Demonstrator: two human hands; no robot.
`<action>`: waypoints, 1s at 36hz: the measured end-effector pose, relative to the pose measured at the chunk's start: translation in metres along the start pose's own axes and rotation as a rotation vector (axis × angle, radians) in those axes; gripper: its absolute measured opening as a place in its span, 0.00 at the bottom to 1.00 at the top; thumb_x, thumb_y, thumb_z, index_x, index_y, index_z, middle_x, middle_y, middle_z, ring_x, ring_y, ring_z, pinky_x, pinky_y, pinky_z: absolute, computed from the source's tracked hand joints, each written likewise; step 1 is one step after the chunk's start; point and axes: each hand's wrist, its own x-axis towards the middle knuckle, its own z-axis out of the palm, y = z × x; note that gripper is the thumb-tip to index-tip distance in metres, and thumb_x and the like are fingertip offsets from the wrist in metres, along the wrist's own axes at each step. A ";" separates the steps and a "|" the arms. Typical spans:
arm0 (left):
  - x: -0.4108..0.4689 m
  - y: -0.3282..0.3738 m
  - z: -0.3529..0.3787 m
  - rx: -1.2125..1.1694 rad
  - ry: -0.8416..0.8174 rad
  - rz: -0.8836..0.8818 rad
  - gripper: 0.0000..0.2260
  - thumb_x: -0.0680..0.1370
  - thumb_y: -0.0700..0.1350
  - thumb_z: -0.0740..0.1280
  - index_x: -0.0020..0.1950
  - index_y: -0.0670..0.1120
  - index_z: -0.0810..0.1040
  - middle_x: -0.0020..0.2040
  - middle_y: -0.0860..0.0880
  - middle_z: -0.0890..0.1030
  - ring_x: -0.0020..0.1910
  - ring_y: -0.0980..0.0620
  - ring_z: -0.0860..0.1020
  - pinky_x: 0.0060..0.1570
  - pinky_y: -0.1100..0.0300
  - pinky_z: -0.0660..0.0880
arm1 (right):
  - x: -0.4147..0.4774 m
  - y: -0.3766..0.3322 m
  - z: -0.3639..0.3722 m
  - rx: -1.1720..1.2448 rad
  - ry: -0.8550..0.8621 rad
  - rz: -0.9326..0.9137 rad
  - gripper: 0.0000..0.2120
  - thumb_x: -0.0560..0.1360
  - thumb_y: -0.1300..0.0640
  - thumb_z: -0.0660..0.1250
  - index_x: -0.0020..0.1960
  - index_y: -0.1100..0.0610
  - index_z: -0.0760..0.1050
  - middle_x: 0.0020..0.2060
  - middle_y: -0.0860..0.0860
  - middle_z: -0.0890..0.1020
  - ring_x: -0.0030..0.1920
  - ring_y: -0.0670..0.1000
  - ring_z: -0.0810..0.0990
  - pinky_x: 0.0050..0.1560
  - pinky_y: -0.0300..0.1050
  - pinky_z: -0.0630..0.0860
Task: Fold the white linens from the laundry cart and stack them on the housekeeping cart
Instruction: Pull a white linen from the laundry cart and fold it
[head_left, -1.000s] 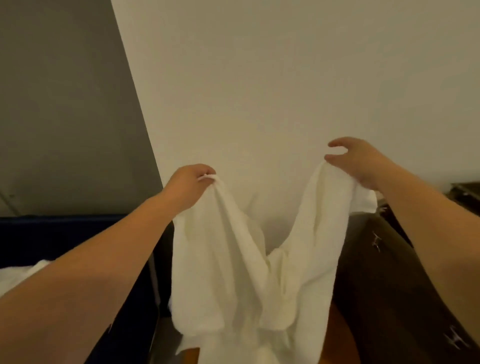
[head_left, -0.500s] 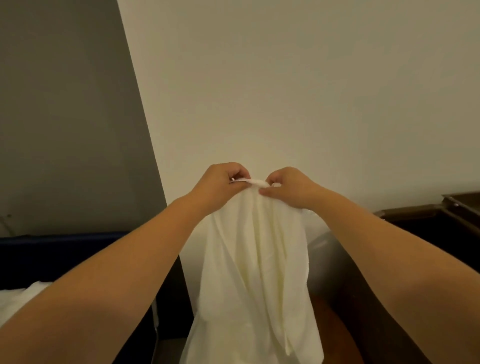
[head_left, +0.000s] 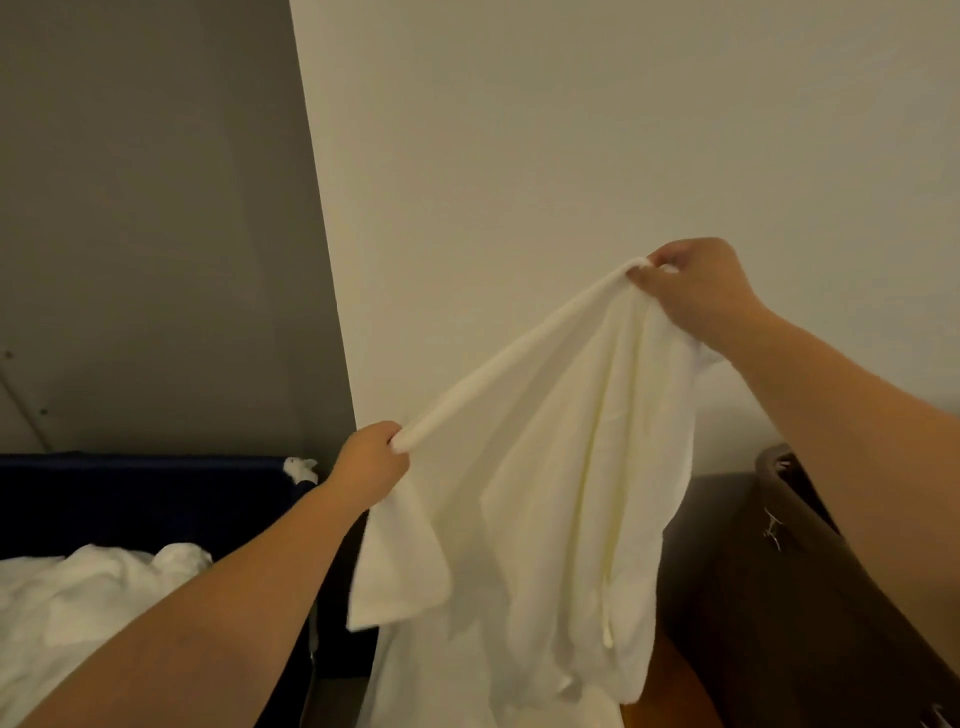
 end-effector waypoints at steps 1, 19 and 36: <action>0.000 -0.007 -0.003 0.024 0.000 -0.013 0.06 0.77 0.36 0.62 0.43 0.46 0.75 0.37 0.49 0.75 0.37 0.50 0.74 0.31 0.62 0.66 | 0.003 0.002 -0.005 0.005 0.033 0.021 0.05 0.74 0.51 0.69 0.43 0.52 0.79 0.41 0.53 0.79 0.45 0.52 0.78 0.51 0.46 0.74; -0.010 -0.039 -0.056 -0.173 -0.043 -0.129 0.13 0.76 0.46 0.71 0.42 0.35 0.79 0.40 0.41 0.81 0.37 0.47 0.78 0.37 0.57 0.70 | -0.010 0.049 -0.023 -0.062 -0.325 0.385 0.12 0.68 0.52 0.77 0.43 0.59 0.81 0.41 0.54 0.81 0.40 0.54 0.79 0.39 0.45 0.74; -0.023 0.082 0.076 -0.029 -0.361 0.206 0.22 0.68 0.62 0.74 0.56 0.54 0.78 0.57 0.54 0.76 0.55 0.57 0.73 0.54 0.60 0.71 | -0.047 0.053 -0.055 -0.072 -0.246 0.091 0.02 0.72 0.54 0.73 0.44 0.51 0.83 0.42 0.45 0.83 0.44 0.42 0.78 0.45 0.40 0.71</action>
